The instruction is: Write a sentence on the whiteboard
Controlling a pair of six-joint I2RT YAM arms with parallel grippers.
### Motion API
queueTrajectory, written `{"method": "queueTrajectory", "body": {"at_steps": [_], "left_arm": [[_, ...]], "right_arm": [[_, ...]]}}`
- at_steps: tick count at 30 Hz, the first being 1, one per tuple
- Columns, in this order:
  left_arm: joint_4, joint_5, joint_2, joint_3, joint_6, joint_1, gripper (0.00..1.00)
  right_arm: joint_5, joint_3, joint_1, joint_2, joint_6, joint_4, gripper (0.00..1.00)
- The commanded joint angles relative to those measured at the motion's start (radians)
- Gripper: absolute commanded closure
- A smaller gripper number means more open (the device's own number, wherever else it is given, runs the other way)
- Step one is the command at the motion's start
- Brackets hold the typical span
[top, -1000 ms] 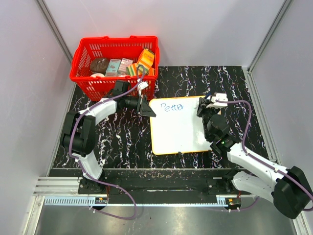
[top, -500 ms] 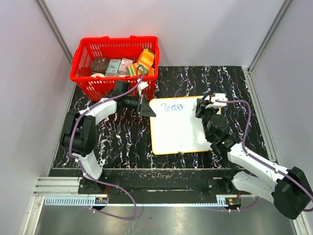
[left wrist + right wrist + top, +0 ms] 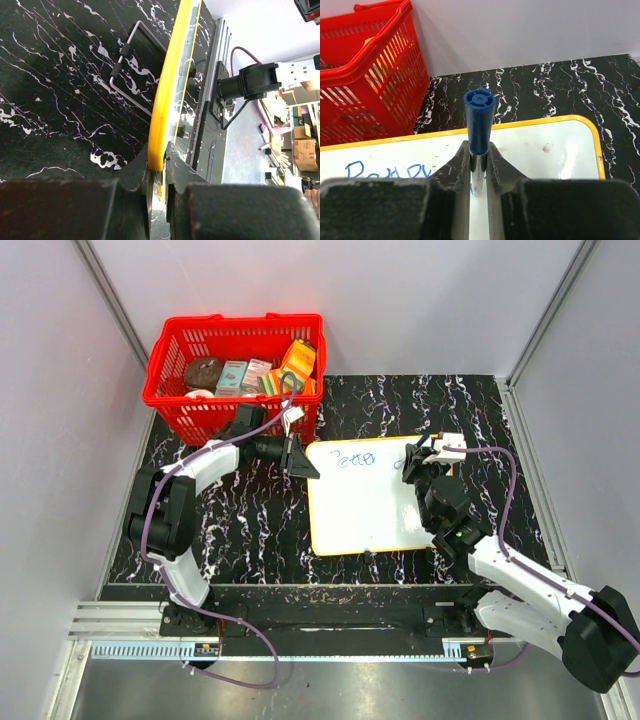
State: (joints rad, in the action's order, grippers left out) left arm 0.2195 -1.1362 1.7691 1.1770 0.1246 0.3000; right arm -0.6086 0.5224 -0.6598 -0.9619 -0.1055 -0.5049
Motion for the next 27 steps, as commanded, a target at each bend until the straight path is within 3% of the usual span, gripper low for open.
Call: {"method": "queueTrajectory", "body": {"at_steps": [1,19,27], "left_arm": [[-0.046,0.135,0.010,0.036,-0.108,0.010,1.00],[-0.046,0.131,0.009,0.036,-0.108,0.010,1.00],[-0.046,0.133,0.009,0.038,-0.109,0.010,1.00]], "right_arm": [[-0.051,0.024,0.008,0.005,0.012,0.005,1.00],[-0.053,0.059,0.011,0.031,0.067,-0.103,1.00],[-0.059,0.117,0.019,-0.032,0.099,-0.129,1.00]]}}
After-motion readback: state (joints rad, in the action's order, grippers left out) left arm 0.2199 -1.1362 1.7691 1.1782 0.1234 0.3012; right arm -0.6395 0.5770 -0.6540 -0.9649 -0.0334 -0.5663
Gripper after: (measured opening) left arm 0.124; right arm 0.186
